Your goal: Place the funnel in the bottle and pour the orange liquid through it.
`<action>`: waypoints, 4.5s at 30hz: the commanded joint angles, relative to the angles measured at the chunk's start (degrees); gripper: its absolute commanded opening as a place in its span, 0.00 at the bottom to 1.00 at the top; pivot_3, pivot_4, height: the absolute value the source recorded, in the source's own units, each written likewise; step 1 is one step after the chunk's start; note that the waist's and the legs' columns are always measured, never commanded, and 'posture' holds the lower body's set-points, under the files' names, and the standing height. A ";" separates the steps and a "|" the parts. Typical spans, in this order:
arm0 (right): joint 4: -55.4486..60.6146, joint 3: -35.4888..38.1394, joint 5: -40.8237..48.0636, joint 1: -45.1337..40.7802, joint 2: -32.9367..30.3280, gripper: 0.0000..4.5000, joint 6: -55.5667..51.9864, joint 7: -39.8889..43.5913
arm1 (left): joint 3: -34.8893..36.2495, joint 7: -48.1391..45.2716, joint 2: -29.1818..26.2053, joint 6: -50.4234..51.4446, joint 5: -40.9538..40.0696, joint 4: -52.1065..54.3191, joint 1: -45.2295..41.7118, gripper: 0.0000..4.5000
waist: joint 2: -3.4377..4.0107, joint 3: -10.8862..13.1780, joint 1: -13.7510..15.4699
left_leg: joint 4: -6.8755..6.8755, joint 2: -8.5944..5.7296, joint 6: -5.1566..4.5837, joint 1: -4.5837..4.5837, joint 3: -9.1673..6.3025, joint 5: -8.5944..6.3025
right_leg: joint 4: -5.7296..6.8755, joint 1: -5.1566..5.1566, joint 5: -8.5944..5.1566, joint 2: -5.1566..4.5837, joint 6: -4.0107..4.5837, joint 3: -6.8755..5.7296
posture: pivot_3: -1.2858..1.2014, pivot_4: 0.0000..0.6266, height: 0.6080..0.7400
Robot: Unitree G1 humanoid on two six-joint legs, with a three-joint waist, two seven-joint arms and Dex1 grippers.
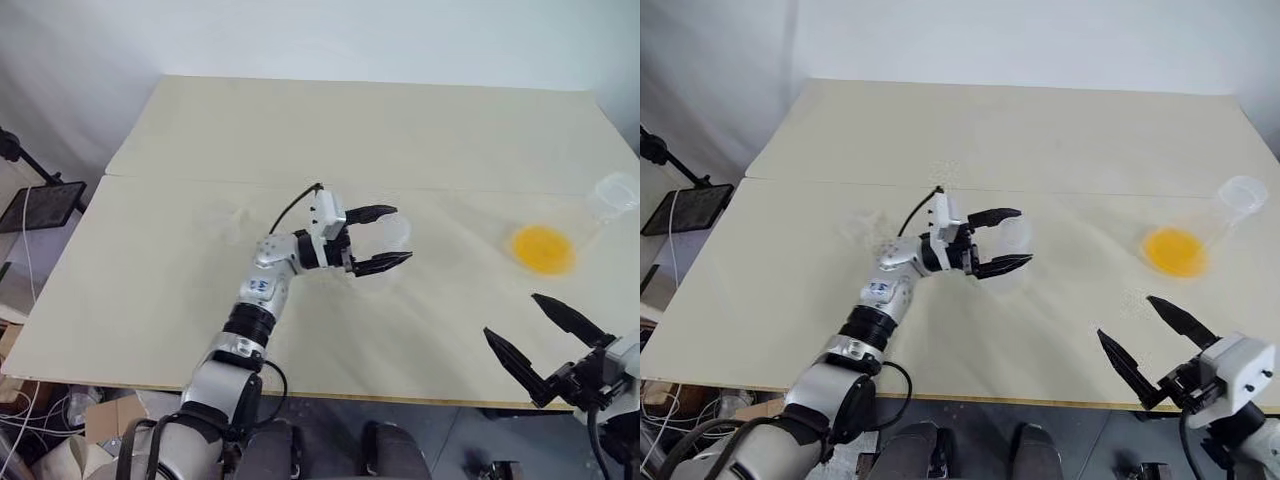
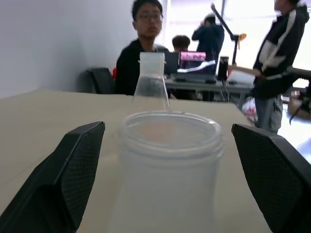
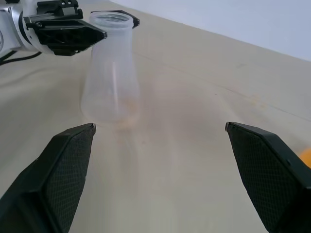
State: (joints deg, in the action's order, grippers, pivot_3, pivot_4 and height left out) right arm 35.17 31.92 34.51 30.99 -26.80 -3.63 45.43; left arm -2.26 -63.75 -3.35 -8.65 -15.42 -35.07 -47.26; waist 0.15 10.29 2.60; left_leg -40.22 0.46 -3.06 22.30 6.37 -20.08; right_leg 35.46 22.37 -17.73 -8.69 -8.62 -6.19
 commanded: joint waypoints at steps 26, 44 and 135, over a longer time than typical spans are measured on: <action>-17.55 -11.82 1.88 -27.04 -11.79 1.00 -0.73 16.80 | 27.88 10.44 -35.72 17.19 -12.44 45.90 39.35 0.99 | -0.02 0.01 -1.26 | 0.06 0.35 0.18 -0.13 -0.16 -0.03 | 0.10 -0.07 0.00 -0.02 0.01 -0.01 | 0.52 0.24 1.00; -17.88 -10.44 1.09 -25.89 -13.05 1.00 1.03 19.99 | 36.33 23.34 -25.93 24.42 -16.89 59.69 66.95 0.99 | -0.09 -0.03 -1.12 | 0.09 0.44 0.33 -0.25 -0.16 -0.14 | 0.03 -0.18 -0.05 0.03 0.10 0.01 | 0.52 0.24 1.00; -1.31 -1.43 -0.61 1.47 6.00 1.00 10.31 -3.08 | -14.75 -18.94 -19.05 -14.60 15.20 -4.32 -31.64 0.13 | -0.28 -0.02 -1.18 | 0.46 0.36 0.38 -0.81 0.35 -0.27 | -0.62 -0.67 -0.08 0.35 0.11 0.07 | 0.52 0.24 1.00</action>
State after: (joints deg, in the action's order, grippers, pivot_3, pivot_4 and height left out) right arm 31.55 30.53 33.82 32.10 -21.41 5.16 42.92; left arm -17.47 -83.29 -23.11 -25.11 0.18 -39.44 -76.51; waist -0.12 10.28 1.41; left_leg -39.78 0.81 -2.69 21.49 6.72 -20.35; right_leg 34.84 21.70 -17.81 -8.34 -8.51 -6.12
